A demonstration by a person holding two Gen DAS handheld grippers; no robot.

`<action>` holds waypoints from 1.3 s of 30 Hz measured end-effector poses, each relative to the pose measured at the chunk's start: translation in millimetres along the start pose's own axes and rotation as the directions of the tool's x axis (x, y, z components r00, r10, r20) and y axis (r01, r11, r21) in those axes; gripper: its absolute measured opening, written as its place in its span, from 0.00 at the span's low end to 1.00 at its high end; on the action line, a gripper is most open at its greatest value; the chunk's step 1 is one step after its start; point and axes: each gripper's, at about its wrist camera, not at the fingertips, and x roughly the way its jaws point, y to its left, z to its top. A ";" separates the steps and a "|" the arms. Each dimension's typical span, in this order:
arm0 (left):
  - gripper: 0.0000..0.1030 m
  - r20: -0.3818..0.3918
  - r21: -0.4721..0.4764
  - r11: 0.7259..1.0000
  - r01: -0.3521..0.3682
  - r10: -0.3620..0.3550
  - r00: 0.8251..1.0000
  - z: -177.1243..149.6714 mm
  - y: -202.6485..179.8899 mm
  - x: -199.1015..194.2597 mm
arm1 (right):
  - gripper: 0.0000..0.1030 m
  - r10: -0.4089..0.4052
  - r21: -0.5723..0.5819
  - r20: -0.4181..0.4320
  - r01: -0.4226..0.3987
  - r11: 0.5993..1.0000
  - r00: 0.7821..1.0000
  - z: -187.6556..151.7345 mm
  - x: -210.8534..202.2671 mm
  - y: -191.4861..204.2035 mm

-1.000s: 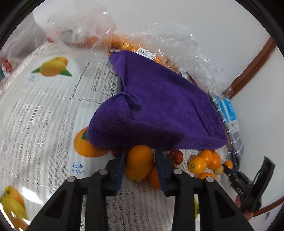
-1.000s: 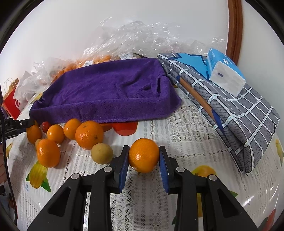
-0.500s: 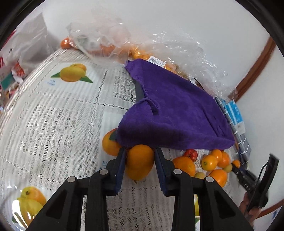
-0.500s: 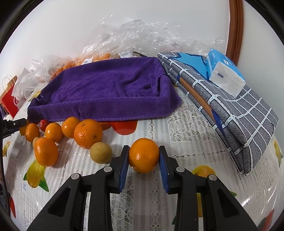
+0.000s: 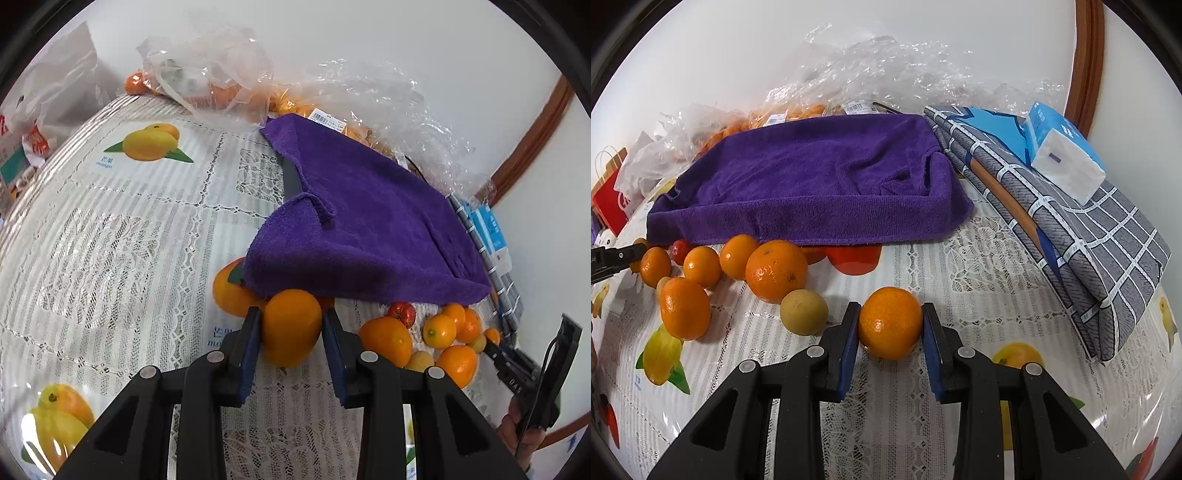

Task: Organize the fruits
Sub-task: 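Lift the mandarin and kumquat and carry both over the purple towel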

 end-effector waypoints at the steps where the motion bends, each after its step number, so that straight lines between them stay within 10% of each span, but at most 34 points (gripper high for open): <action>1: 0.30 0.002 -0.014 1.000 0.013 -0.013 1.000 0.2 2.4 -0.7 | 0.31 0.005 0.001 0.004 -0.005 1.000 1.000 -0.1 -0.9 -0.3; 20: 0.30 0.195 0.073 0.986 0.151 -0.162 0.967 1.7 -14.7 -47.6 | 0.31 -0.022 0.110 0.104 0.010 0.994 0.994 -2.7 -23.1 -18.8; 31: 0.30 0.204 0.091 0.993 0.070 -0.087 0.975 8.7 -33.8 -60.6 | 0.31 -0.027 0.100 0.139 0.013 0.995 0.990 8.1 -40.6 -2.4; 39: 0.30 0.262 0.138 0.990 0.029 -0.064 0.963 64.2 -77.8 -74.8 | 0.31 0.040 0.071 0.227 -0.057 0.996 0.973 74.8 -52.1 22.9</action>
